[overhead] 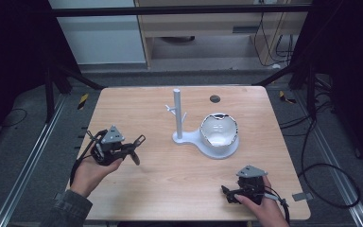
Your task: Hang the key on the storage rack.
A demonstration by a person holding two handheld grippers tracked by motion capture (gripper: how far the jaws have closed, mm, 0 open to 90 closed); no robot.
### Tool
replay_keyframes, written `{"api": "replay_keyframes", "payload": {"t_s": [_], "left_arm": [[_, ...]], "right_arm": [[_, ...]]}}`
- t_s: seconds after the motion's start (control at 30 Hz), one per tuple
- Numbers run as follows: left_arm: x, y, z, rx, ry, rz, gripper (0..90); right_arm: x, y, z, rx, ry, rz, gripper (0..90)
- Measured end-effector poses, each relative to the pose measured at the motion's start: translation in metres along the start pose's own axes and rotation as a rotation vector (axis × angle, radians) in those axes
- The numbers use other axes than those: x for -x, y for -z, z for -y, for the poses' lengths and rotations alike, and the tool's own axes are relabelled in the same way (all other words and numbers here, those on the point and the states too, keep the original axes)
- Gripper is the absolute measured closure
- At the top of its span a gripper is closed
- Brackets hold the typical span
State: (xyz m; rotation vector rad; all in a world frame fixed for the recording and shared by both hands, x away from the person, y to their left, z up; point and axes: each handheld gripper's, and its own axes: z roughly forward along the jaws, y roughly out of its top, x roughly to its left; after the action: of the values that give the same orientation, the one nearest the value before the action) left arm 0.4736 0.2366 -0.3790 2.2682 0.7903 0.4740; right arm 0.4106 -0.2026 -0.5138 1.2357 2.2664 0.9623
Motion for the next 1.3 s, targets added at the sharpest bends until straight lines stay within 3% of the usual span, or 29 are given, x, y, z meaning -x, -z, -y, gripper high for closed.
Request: {"api": "replay_keyframes", "payload": {"t_s": [0.43, 0.67, 1.03, 1.3], "left_arm": [[0.009, -0.001, -0.021, 0.040, -0.034, -0.029, 81.1], [0.012, -0.002, -0.035, 0.073, -0.011, -0.042, 81.1], [0.017, -0.009, -0.054, 0.075, -0.037, -0.065, 81.1], [0.020, -0.008, -0.063, 0.114, -0.022, -0.077, 81.1]], "right_arm": [[0.000, 0.000, 0.000, 0.001, 0.000, 0.001, 0.4], [0.000, 0.000, 0.000, 0.000, 0.000, 0.001, 0.4], [0.000, 0.000, 0.000, 0.000, 0.000, 0.000, 0.4], [0.001, 0.000, 0.000, 0.003, 0.008, -0.003, 0.4]]}}
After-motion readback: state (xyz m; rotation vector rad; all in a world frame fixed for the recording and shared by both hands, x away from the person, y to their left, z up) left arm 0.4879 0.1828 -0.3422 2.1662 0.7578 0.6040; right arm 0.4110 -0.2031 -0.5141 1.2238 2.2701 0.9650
